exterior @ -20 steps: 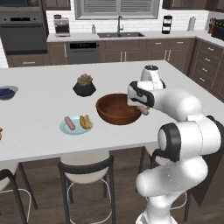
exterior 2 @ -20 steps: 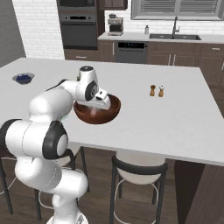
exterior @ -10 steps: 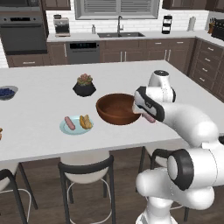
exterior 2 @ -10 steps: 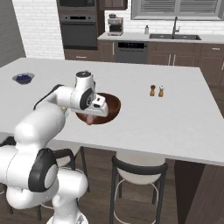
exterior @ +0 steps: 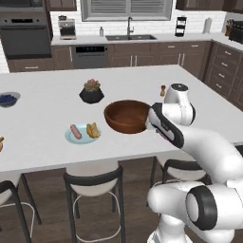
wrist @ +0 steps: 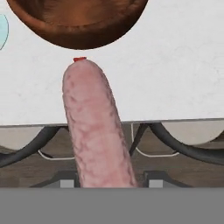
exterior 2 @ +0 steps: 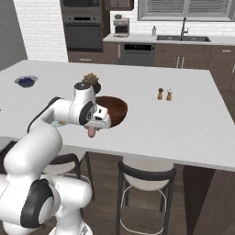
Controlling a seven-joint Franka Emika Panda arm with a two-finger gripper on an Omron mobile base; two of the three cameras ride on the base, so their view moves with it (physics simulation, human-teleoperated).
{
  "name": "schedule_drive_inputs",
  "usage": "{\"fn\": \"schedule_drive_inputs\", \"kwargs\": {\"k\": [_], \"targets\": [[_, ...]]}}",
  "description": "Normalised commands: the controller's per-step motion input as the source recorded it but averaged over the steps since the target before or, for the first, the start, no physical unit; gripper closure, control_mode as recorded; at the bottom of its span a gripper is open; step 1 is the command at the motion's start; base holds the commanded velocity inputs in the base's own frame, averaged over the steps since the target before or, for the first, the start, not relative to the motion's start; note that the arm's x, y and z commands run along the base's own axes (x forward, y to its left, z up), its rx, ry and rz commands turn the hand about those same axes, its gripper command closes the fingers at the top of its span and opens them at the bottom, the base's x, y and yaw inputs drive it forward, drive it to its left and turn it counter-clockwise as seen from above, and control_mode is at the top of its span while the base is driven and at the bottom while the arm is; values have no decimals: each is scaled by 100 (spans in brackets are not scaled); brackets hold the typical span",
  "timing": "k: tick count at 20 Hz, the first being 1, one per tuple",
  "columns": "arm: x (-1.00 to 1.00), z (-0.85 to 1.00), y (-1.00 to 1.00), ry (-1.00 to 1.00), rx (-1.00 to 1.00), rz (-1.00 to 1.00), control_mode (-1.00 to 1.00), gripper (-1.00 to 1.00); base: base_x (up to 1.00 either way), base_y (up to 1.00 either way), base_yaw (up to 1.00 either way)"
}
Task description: Place one bun and one sausage from the bowl on each plate.
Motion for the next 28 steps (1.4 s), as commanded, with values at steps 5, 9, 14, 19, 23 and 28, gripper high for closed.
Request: {"fn": "schedule_drive_inputs", "kwargs": {"k": [5,9,14,19,23,28], "targets": [[0,0,0,0,0,0,100,100,-81,88,0],[0,0,0,0,0,0,100,100,-8,100,0],[0,0,0,0,0,0,100,100,1,100,0],[0,0,0,0,0,0,100,100,18,100,0],[0,0,0,0,0,0,100,100,25,100,-1],[0,0,0,0,0,0,100,100,39,73,-2]]}}
